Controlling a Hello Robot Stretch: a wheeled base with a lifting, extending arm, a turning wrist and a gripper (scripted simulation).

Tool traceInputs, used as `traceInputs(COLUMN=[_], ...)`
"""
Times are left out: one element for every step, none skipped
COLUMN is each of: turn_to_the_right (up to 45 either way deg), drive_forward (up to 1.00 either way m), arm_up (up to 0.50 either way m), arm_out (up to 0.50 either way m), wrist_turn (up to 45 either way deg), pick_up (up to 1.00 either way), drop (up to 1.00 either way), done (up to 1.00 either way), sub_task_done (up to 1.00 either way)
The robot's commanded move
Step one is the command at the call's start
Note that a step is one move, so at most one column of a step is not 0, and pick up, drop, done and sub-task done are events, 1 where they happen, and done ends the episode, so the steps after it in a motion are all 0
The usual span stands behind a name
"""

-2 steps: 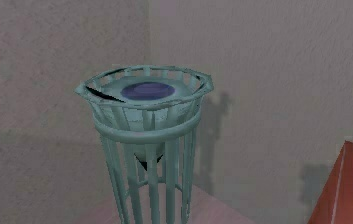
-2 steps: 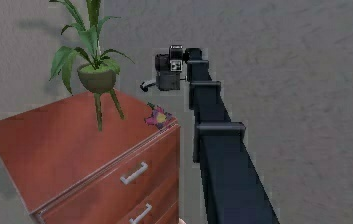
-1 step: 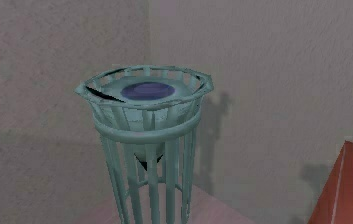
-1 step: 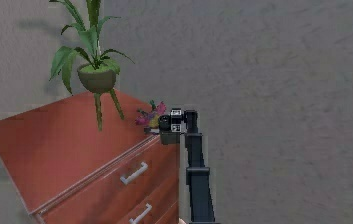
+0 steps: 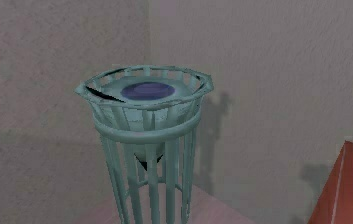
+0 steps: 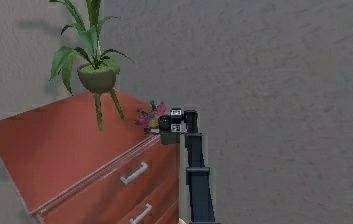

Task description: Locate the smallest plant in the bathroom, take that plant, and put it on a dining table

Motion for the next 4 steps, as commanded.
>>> traceInputs(turn_to_the_right=[0.0, 0.0, 0.0, 0.0], drive_forward=[0.00, 0.00, 0.00, 0.00], arm_up=[0.10, 0.00, 0.10, 0.00], arm_out=[0.00, 0.00, 0.00, 0.00], wrist_turn=[0.0, 0.0, 0.0, -45.0], pick_up=[0.00, 1.00, 0.00, 0.00], drop=[0.00, 0.00, 0.00, 0.00], done=[0.00, 0.00, 0.00, 0.00], sub_task_done=[0.00, 0.00, 0.00, 0.00])
